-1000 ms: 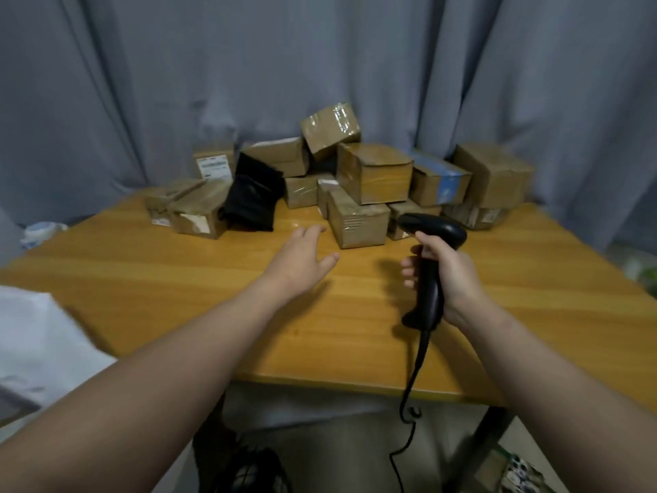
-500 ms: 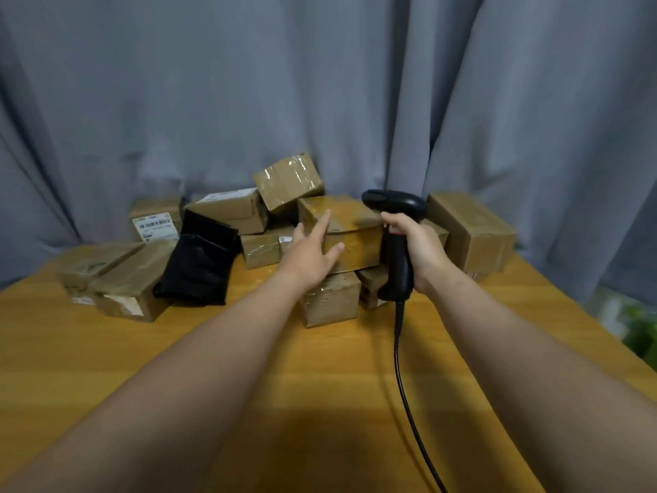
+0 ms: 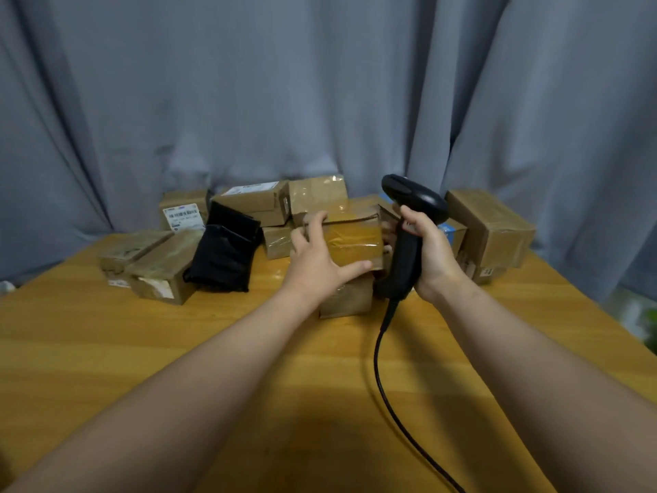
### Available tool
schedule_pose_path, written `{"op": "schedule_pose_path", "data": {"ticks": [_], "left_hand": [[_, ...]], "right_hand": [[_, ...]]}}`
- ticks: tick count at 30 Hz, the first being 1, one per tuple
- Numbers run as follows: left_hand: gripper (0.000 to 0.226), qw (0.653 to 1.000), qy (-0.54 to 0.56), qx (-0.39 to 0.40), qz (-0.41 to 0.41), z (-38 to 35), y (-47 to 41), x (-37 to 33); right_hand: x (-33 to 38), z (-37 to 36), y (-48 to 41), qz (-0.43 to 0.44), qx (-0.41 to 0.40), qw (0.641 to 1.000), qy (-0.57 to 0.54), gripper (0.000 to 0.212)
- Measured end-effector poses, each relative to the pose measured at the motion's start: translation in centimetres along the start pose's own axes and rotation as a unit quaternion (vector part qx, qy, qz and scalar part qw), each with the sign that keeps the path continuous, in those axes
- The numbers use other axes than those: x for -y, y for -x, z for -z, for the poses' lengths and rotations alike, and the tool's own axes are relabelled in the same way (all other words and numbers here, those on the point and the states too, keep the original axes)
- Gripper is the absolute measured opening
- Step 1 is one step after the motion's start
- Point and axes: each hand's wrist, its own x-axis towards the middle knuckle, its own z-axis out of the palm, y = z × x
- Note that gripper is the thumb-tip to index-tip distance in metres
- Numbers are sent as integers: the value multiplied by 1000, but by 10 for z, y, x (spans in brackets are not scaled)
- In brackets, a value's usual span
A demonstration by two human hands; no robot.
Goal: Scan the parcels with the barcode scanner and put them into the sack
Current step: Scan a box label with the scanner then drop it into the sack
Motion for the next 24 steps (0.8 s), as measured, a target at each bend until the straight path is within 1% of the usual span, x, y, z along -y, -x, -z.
{"op": "schedule_pose_path", "data": {"ticks": [2, 3, 6, 7, 8, 11, 12, 13, 14, 16, 17, 20, 22, 24], "left_hand": [[112, 999, -29, -38, 14, 7, 17, -5], [114, 998, -37, -53, 26, 11, 24, -7], [115, 992, -58, -97, 61, 21, 45, -10], [113, 990, -59, -109, 70, 26, 52, -8], [112, 989, -51, -120, 74, 32, 58, -6], [104, 988, -20, -143, 62, 51, 81, 4], [101, 987, -3, -146, 61, 57, 89, 7], [98, 987, 27, -146, 68, 63, 97, 11], [94, 984, 66, -145, 84, 70, 106, 14], [85, 971, 145, -147, 117, 82, 124, 19], [81, 964, 173, -149, 135, 89, 132, 22], [71, 953, 209, -132, 177, 103, 158, 36], [74, 952, 222, -100, 186, 108, 179, 46], [83, 952, 228, -62, 197, 112, 200, 52]], "right_hand": [[-4, -5, 19, 3, 13, 1000, 5, 45], [-7, -10, 29, 5, 19, 1000, 10, 49], [-15, -28, 60, 4, 36, 999, 7, 83], [-18, -33, 70, 4, 48, 999, 0, 87], [-20, -37, 79, 2, 59, 998, -2, 84], [-20, -45, 101, -14, 72, 997, 6, 48], [-19, -47, 108, -16, 66, 998, 11, 38], [-18, -49, 115, -16, 60, 998, 18, 33], [-17, -49, 122, -15, 53, 998, 30, 32], [-20, -48, 136, -6, 33, 998, 57, 39], [-21, -46, 144, 0, 23, 997, 68, 40], [-31, -39, 166, 9, 1, 996, 86, 21], [-41, -33, 181, 7, 11, 996, 87, 11], [-54, -30, 196, -5, 22, 996, 86, 9]]}}
